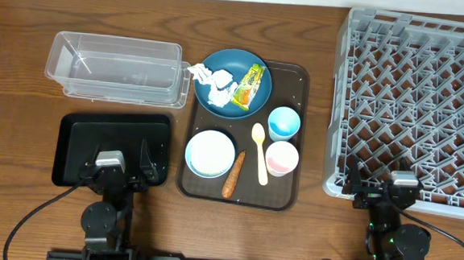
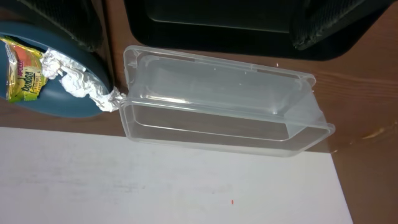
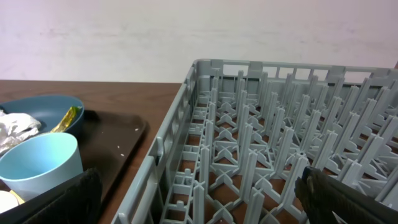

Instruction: Sort waste into correct bins and load items into the dishwasher rack

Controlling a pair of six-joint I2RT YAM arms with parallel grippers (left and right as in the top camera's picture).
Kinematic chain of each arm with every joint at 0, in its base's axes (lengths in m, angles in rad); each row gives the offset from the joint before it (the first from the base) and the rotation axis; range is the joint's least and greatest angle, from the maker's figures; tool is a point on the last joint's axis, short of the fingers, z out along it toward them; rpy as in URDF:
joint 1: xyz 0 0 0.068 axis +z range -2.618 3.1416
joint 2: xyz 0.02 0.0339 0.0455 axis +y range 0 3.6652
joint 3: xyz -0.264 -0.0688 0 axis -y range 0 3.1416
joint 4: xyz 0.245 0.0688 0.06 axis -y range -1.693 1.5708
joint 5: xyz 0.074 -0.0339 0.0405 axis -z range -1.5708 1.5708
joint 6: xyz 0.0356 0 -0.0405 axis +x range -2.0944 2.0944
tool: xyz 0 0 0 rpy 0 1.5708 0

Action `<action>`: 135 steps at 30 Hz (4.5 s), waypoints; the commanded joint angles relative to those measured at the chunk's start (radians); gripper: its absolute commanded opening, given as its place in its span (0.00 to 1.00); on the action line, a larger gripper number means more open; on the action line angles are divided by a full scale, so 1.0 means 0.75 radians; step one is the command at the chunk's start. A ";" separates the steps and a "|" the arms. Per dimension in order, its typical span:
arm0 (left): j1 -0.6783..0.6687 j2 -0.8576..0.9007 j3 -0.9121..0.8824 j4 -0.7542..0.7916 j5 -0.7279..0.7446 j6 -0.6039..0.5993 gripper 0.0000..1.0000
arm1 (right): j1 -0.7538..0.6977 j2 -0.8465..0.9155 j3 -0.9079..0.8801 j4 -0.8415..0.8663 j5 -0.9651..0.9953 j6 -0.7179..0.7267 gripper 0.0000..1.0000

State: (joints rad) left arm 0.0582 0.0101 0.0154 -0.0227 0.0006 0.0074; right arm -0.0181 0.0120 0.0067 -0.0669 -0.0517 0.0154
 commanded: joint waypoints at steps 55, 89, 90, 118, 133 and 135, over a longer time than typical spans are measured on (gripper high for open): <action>-0.012 1.805 1.710 -1.185 0.287 -0.099 0.97 | -0.009 1.473 1.247 -0.619 0.023 -0.027 0.99; -0.501 2.515 1.709 -0.365 0.289 -0.212 0.89 | -0.009 1.473 1.247 -0.618 0.023 -0.027 0.99; -0.502 2.525 1.709 -0.365 0.289 -0.212 0.88 | -0.009 1.473 1.247 -0.619 0.023 -0.027 0.99; -0.540 2.498 1.711 -0.380 0.287 -0.211 0.06 | -0.009 1.473 1.247 -0.633 0.039 -0.028 0.99; -0.268 2.091 1.709 -0.381 -0.172 -0.211 0.06 | -0.009 1.473 1.247 -0.634 0.074 -0.027 0.99; -0.213 2.107 1.705 -0.381 -0.172 -0.212 0.06 | -0.009 1.473 1.247 -0.634 0.074 -0.027 0.99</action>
State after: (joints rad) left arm -0.1486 1.5650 1.2816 -0.3073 -0.0685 -0.1566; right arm -0.0181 1.1191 0.9215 -0.5419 -0.0071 -0.0113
